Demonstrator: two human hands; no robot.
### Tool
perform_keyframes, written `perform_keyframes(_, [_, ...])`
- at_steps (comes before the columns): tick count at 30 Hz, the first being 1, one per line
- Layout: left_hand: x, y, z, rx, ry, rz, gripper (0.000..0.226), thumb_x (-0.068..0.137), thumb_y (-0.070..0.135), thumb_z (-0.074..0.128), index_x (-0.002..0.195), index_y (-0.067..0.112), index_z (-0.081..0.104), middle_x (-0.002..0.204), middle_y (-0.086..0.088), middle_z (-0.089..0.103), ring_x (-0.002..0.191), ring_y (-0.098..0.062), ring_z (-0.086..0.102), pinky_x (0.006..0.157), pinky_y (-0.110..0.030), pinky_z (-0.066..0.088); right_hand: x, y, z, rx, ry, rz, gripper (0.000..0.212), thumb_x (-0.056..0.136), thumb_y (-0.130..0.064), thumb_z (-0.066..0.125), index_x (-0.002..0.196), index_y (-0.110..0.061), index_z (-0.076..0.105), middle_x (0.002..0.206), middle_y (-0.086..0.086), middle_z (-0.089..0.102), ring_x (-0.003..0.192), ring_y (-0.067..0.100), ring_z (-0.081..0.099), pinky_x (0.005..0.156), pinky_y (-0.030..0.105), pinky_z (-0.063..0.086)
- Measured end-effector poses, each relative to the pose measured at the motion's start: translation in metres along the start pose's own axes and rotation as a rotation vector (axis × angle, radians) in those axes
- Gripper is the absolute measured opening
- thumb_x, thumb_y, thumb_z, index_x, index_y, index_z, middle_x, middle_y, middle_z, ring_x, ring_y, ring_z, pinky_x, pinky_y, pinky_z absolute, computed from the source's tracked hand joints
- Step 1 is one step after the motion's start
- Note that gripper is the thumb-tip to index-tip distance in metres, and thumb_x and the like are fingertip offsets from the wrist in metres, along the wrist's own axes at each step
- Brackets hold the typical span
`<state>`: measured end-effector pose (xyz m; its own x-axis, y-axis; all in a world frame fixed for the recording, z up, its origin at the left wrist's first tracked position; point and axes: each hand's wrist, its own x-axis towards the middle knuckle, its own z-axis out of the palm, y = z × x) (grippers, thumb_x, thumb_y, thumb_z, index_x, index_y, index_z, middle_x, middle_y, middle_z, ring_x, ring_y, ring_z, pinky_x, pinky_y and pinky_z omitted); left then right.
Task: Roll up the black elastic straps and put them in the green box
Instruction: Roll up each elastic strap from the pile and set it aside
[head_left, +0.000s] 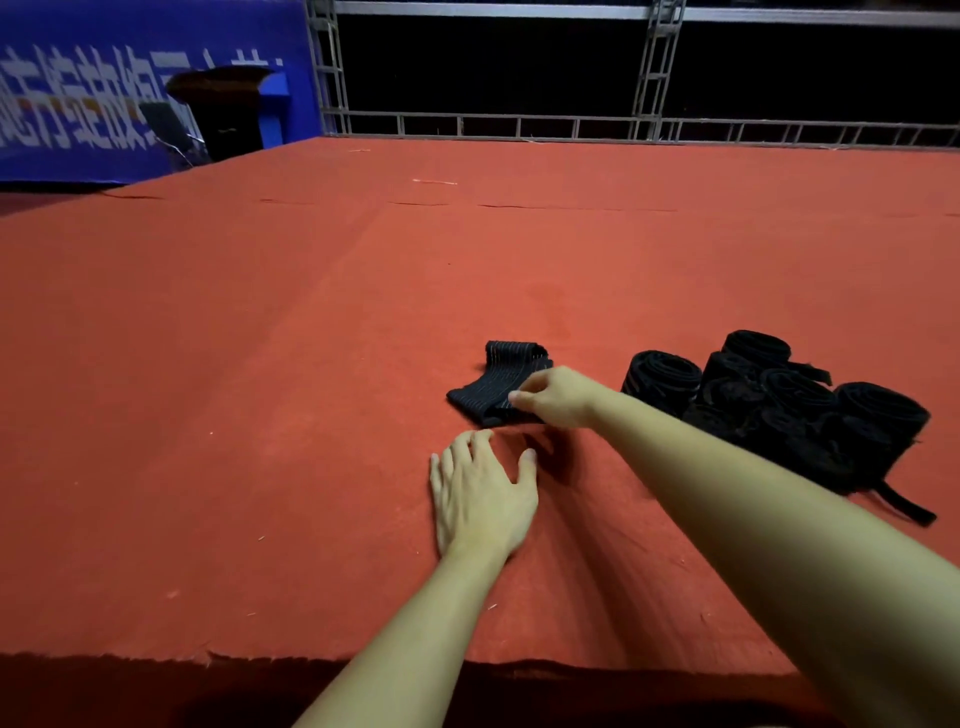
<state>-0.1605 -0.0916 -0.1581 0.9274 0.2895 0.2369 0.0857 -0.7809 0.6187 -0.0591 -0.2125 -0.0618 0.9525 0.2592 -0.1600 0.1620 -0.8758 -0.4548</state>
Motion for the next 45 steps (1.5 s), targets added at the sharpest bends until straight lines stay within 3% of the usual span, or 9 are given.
perform_keyframes(8, [0.014,-0.022,0.021,-0.178,0.023,-0.037,0.036,0.094,0.026,0.064,0.129,0.030,0.057,0.128,0.011,0.057,0.125,-0.012,0.052,0.108,-0.027,0.035,0.005,0.017,0.033,0.218,0.176,0.128,0.024,0.088,-0.041,0.078,0.106,-0.025,0.075,0.081,-0.011,0.066,0.097,0.022,0.066,0.104,0.040,0.048])
perform_keyframes(11, [0.016,-0.028,0.026,-0.239,-0.034,-0.050,0.047,0.094,0.016,0.061,0.138,0.029,0.053,0.139,0.004,0.056,0.132,-0.020,0.051,0.108,-0.025,0.036,-0.007,0.013,0.023,0.307,0.353,-0.010,0.022,0.088,-0.028,0.080,0.108,-0.019,0.078,0.097,-0.008,0.074,0.097,0.016,0.069,0.094,0.033,0.053])
perform_keyframes(14, [0.010,-0.013,0.006,-0.462,0.041,-0.054,0.033,0.092,0.048,0.053,0.123,0.038,0.056,0.124,0.011,0.061,0.120,-0.013,0.058,0.101,-0.022,0.041,-0.023,-0.010,-0.003,0.477,0.438,-0.187,0.023,0.088,-0.023,0.081,0.110,-0.017,0.079,0.100,-0.010,0.071,0.088,0.004,0.066,0.087,0.025,0.052])
perform_keyframes(18, [-0.001,0.004,-0.029,-0.691,0.053,-0.053,0.061,0.087,0.071,0.046,0.123,0.024,0.062,0.121,0.009,0.058,0.118,-0.012,0.054,0.101,-0.025,0.037,-0.038,-0.042,-0.043,0.603,0.560,-0.328,0.019,0.088,-0.025,0.081,0.107,-0.024,0.080,0.108,-0.009,0.071,0.085,0.006,0.063,0.082,0.023,0.052])
perform_keyframes(26, [0.006,0.012,-0.071,-1.135,0.039,-0.229,0.073,0.070,0.083,0.060,0.124,0.034,0.060,0.125,0.006,0.067,0.106,-0.014,0.070,0.087,-0.040,0.059,-0.058,-0.069,-0.067,0.944,0.454,-0.385,0.026,0.087,-0.021,0.081,0.110,-0.034,0.079,0.122,0.017,0.072,0.103,0.016,0.070,0.100,0.049,0.056])
perform_keyframes(29, [0.010,0.019,-0.094,-1.210,0.119,-0.205,0.068,0.079,0.074,0.069,0.130,0.030,0.056,0.123,0.005,0.067,0.099,-0.017,0.073,0.071,-0.034,0.058,-0.065,-0.074,-0.070,1.025,0.377,-0.396,0.025,0.088,-0.017,0.079,0.110,-0.027,0.080,0.121,0.007,0.075,0.113,0.023,0.070,0.103,0.050,0.055])
perform_keyframes(34, [0.020,0.024,-0.132,-1.225,0.239,-0.199,0.023,0.096,0.045,0.068,0.098,0.021,0.069,0.081,0.006,0.074,0.063,-0.011,0.065,0.052,-0.023,0.049,-0.077,-0.075,-0.075,1.041,0.325,-0.367,0.026,0.080,-0.025,0.088,0.105,-0.022,0.082,0.114,0.005,0.077,0.109,0.024,0.073,0.102,0.047,0.056])
perform_keyframes(39, [0.029,0.005,-0.154,-1.350,0.285,-0.314,0.027,0.106,0.034,0.056,0.086,0.015,0.062,0.066,0.003,0.070,0.053,-0.012,0.067,0.043,-0.021,0.049,-0.084,-0.050,-0.071,1.023,0.367,-0.287,0.028,0.075,-0.020,0.091,0.101,-0.024,0.083,0.113,0.003,0.078,0.112,0.024,0.071,0.106,0.048,0.053])
perform_keyframes(45, [0.038,-0.027,-0.158,-1.220,0.206,-0.292,0.027,0.108,0.034,0.049,0.094,0.016,0.062,0.097,0.001,0.065,0.092,-0.012,0.062,0.093,-0.037,0.055,-0.103,-0.024,-0.063,1.091,0.359,-0.214,0.028,0.082,-0.008,0.083,0.108,-0.018,0.080,0.109,0.014,0.077,0.088,0.024,0.077,0.078,0.035,0.062])
